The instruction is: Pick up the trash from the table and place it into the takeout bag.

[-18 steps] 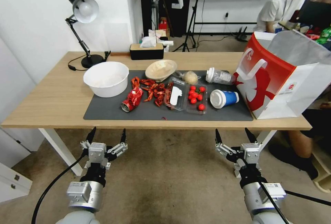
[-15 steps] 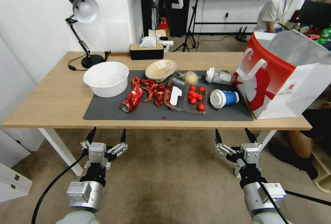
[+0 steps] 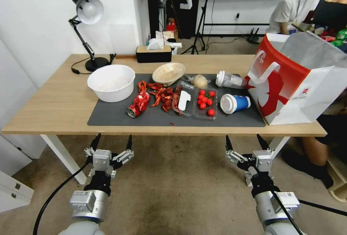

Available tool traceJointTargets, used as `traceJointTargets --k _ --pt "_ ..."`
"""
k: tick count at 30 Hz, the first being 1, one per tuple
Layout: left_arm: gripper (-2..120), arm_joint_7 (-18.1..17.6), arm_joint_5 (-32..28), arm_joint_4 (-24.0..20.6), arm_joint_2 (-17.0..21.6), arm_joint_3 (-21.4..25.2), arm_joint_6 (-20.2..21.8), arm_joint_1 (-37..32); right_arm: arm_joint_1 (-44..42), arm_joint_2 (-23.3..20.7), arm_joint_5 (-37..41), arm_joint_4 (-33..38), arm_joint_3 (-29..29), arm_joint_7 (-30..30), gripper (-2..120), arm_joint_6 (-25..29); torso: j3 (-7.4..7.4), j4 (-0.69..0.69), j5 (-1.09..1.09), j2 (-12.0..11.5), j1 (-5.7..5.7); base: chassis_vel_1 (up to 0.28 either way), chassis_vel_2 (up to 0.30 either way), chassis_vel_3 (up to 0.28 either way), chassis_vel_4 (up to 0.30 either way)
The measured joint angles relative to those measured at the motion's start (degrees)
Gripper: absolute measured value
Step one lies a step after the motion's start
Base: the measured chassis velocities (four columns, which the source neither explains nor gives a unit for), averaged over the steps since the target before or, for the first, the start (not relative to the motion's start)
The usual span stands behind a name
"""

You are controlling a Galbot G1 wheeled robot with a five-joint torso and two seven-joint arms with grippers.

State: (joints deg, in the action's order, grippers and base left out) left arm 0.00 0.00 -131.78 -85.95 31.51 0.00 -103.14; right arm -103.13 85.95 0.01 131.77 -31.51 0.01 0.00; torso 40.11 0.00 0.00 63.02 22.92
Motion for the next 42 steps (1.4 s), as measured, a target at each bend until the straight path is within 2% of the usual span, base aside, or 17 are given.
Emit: traceJointTargets --k 23,24,26,27,29,31,34,42 --pt "100 0.1 -1.2 -0.1 0.1 0.0 0.3 0.4 0.0 0.0 0.5 0.6 -0.3 0.1 100 -0.2 0.00 0.01 -0.01 0.0 0.00 0.000 0.000 0.000 0.000" --pt "100 0.4 -2.5 -0.2 0.3 0.0 0.8 1.0 0.0 0.1 1.4 1.3 -0.8 0.2 100 -0.9 0.00 0.02 0.04 0.0 0.00 0.000 0.000 0.000 0.000" --pt "100 1.7 -8.4 -1.2 1.2 0.0 3.0 3.2 0.4 1.0 7.9 8.2 -5.8 1.7 100 -5.9 0.00 -0.01 -0.02 0.0 0.00 0.000 0.000 0.000 0.000" --pt "100 1.7 -8.4 -1.2 1.2 0.0 3.0 3.2 0.4 1.0 7.9 8.2 -5.8 1.7 100 -5.9 0.00 -0.01 -0.02 0.0 0.00 0.000 0.000 0.000 0.000" --pt "100 2.7 -12.9 -1.8 1.8 0.0 4.8 4.9 0.6 1.2 11.5 11.2 -8.1 2.3 100 -8.3 -0.01 -0.02 -0.03 0.0 0.00 0.000 0.000 0.000 0.000" --pt "100 3.0 -14.5 -2.1 2.0 0.0 5.4 5.5 0.6 1.1 12.3 11.4 -8.3 2.3 100 -8.6 0.00 -0.01 0.01 0.0 0.00 0.000 0.000 0.000 0.000" --pt "100 4.4 -20.5 -3.0 2.9 0.1 7.7 7.8 0.6 0.6 13.7 11.6 -8.4 2.2 100 -8.7 0.00 -0.01 0.01 0.0 0.00 0.000 0.000 0.000 0.000" --pt "100 6.7 -21.5 -1.4 3.2 1.1 6.7 8.2 1.4 -1.4 15.1 10.4 -8.3 2.2 100 -8.7 0.00 0.01 0.00 0.0 0.00 0.000 0.000 0.000 0.000"
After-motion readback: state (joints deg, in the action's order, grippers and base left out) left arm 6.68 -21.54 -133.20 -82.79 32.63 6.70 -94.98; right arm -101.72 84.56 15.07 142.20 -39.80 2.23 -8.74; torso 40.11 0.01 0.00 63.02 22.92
